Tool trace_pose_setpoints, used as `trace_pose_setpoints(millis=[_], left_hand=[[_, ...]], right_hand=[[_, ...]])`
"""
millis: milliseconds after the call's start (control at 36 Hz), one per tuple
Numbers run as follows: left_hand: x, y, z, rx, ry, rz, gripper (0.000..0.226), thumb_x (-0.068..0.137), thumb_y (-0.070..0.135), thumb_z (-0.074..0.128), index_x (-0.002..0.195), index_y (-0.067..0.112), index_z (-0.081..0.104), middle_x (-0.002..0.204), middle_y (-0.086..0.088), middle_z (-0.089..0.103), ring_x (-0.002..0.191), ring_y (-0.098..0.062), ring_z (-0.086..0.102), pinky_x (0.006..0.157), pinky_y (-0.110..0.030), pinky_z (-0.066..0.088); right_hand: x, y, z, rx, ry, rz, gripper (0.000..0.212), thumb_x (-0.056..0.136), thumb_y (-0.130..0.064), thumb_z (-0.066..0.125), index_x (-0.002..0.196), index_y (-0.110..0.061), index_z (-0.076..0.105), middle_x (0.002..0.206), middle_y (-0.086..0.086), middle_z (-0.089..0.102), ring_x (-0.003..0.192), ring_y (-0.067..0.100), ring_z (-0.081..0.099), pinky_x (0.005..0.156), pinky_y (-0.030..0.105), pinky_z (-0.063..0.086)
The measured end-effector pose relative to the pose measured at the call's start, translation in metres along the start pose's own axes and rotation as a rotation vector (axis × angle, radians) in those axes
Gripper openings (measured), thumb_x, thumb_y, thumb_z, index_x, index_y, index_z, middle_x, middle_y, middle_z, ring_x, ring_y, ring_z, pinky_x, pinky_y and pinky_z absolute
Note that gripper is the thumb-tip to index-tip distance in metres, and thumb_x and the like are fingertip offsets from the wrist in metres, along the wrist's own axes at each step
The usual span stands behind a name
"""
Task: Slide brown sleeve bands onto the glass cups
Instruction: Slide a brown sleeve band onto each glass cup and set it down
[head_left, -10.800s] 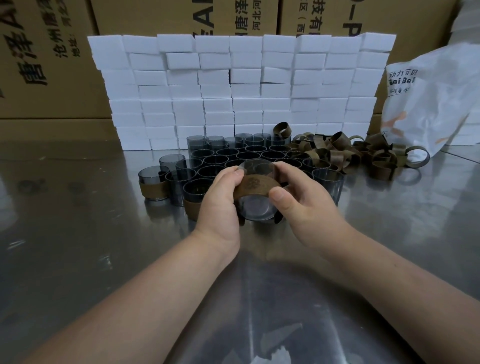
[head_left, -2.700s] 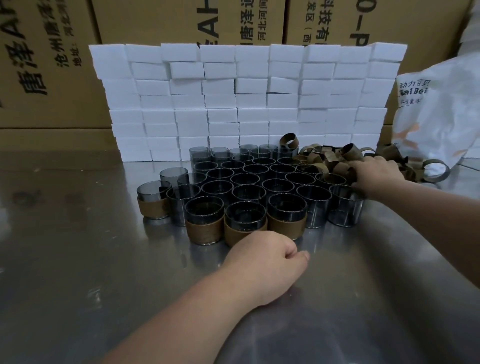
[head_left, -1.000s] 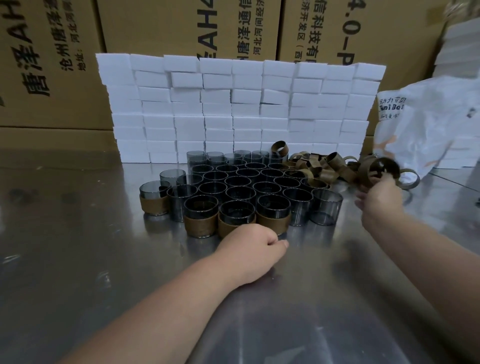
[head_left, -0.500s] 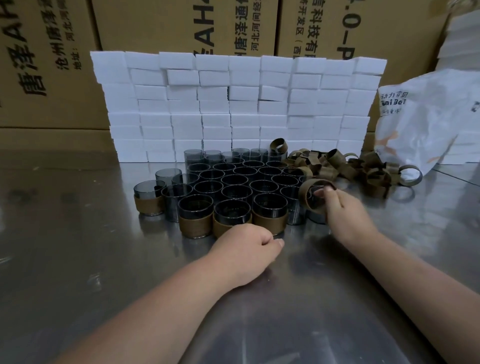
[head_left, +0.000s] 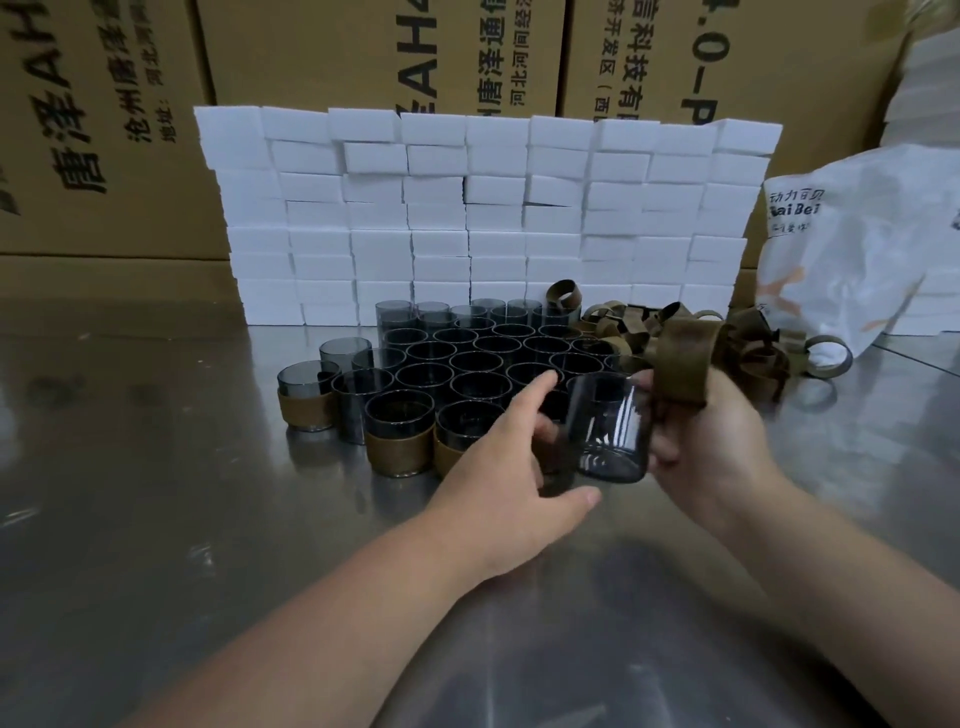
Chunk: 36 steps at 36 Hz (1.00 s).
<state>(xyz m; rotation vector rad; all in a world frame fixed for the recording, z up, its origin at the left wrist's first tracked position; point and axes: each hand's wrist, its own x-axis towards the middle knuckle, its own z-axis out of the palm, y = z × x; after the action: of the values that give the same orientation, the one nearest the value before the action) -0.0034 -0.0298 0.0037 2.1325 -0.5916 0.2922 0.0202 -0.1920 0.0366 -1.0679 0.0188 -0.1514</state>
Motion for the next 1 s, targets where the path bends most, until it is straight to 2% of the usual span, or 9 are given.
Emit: trace_pose_setpoints(millis=[83, 167, 250, 361, 472, 695, 833, 889, 1000], left_hand=[[-0.001, 0.001, -0.001, -0.044, 0.003, 0.015, 0.103, 0.058, 0.047, 0.072, 0.123, 0.067, -0.004, 0.134, 0.028, 0.033, 0.111, 0.006, 0.05, 0.098, -0.022, 0.04], [-0.001, 0.0, -0.002, -0.039, 0.053, 0.056, 0.107, 0.058, 0.043, 0.076, 0.124, 0.065, -0.005, 0.141, 0.023, 0.029, 0.126, 0.006, 0.037, 0.105, -0.018, 0.032], [-0.001, 0.0, -0.001, -0.05, 0.121, 0.107, 0.096, 0.059, 0.041, 0.077, 0.118, 0.071, 0.007, 0.121, 0.043, 0.031, 0.111, 0.026, 0.034, 0.087, 0.006, 0.025], [-0.001, 0.004, 0.0, -0.097, 0.267, 0.1, 0.081, 0.05, 0.051, 0.072, 0.102, 0.077, 0.017, 0.112, 0.041, 0.037, 0.11, 0.017, 0.042, 0.084, 0.004, 0.03], [0.0, 0.004, -0.002, -0.139, 0.417, 0.091, 0.071, 0.047, 0.059, 0.068, 0.101, 0.073, 0.023, 0.116, 0.026, 0.043, 0.11, 0.01, 0.045, 0.089, -0.003, 0.034], [0.001, 0.0, -0.003, -0.047, 0.584, 0.104, 0.076, 0.056, 0.05, 0.071, 0.116, 0.049, 0.025, 0.11, 0.026, 0.035, 0.101, 0.023, 0.038, 0.083, 0.003, 0.033], [0.001, -0.001, -0.002, -0.021, 0.601, 0.067, 0.088, 0.06, 0.059, 0.065, 0.136, 0.046, 0.021, 0.109, 0.022, 0.026, 0.101, 0.011, 0.044, 0.091, -0.008, 0.038], [0.001, -0.002, -0.002, -0.01, 0.588, 0.061, 0.095, 0.058, 0.066, 0.058, 0.14, 0.047, 0.014, 0.103, 0.03, 0.021, 0.102, 0.014, 0.041, 0.088, 0.0, 0.033], [0.0, -0.004, -0.001, -0.042, 0.54, 0.123, 0.086, 0.071, 0.051, 0.068, 0.123, 0.069, 0.002, 0.105, 0.025, 0.023, 0.105, 0.021, 0.034, 0.087, -0.001, 0.032]], right_hand=[[-0.007, 0.007, 0.01, 0.076, -0.114, 0.093, 0.046, 0.093, -0.024, 0.03, 0.059, -0.009, 0.057, 0.043, 0.0, 0.045, 0.026, 0.006, 0.022, 0.028, 0.009, 0.02], [-0.006, 0.01, 0.011, 0.086, -0.163, 0.138, 0.048, 0.086, -0.027, 0.033, 0.052, -0.013, 0.065, 0.049, -0.002, 0.048, 0.037, 0.009, 0.029, 0.041, 0.012, 0.025], [-0.005, 0.011, 0.011, 0.094, -0.201, 0.173, 0.034, 0.072, -0.032, 0.043, 0.062, -0.013, 0.07, 0.066, 0.005, 0.051, 0.051, 0.022, 0.034, 0.055, 0.023, 0.026], [-0.01, 0.011, 0.014, 0.138, -0.281, 0.148, 0.042, 0.091, -0.027, 0.034, 0.105, 0.0, 0.062, 0.091, 0.022, 0.058, 0.072, 0.031, 0.055, 0.062, 0.031, 0.044], [-0.013, 0.013, 0.014, 0.057, -0.145, -0.014, 0.027, 0.097, -0.018, 0.036, 0.093, -0.005, 0.06, 0.058, 0.002, 0.056, 0.038, 0.009, 0.039, 0.04, 0.018, 0.038], [-0.017, 0.01, 0.013, -0.246, -0.146, -0.307, 0.028, 0.086, 0.003, 0.055, 0.08, -0.019, 0.072, 0.073, 0.001, 0.071, 0.063, 0.015, 0.068, 0.05, 0.026, 0.052], [-0.016, 0.013, 0.016, -0.219, -0.229, -0.197, 0.03, 0.081, 0.001, 0.054, 0.062, -0.015, 0.071, 0.063, 0.008, 0.068, 0.055, 0.016, 0.067, 0.048, 0.026, 0.053], [-0.015, 0.013, 0.014, -0.186, -0.25, -0.1, 0.031, 0.089, 0.002, 0.045, 0.07, -0.011, 0.065, 0.065, 0.01, 0.065, 0.05, 0.014, 0.065, 0.045, 0.025, 0.053], [-0.012, 0.016, 0.02, -0.207, -0.232, 0.003, 0.029, 0.097, -0.002, 0.035, 0.074, -0.006, 0.053, 0.045, 0.0, 0.063, 0.037, 0.011, 0.059, 0.037, 0.023, 0.05]])
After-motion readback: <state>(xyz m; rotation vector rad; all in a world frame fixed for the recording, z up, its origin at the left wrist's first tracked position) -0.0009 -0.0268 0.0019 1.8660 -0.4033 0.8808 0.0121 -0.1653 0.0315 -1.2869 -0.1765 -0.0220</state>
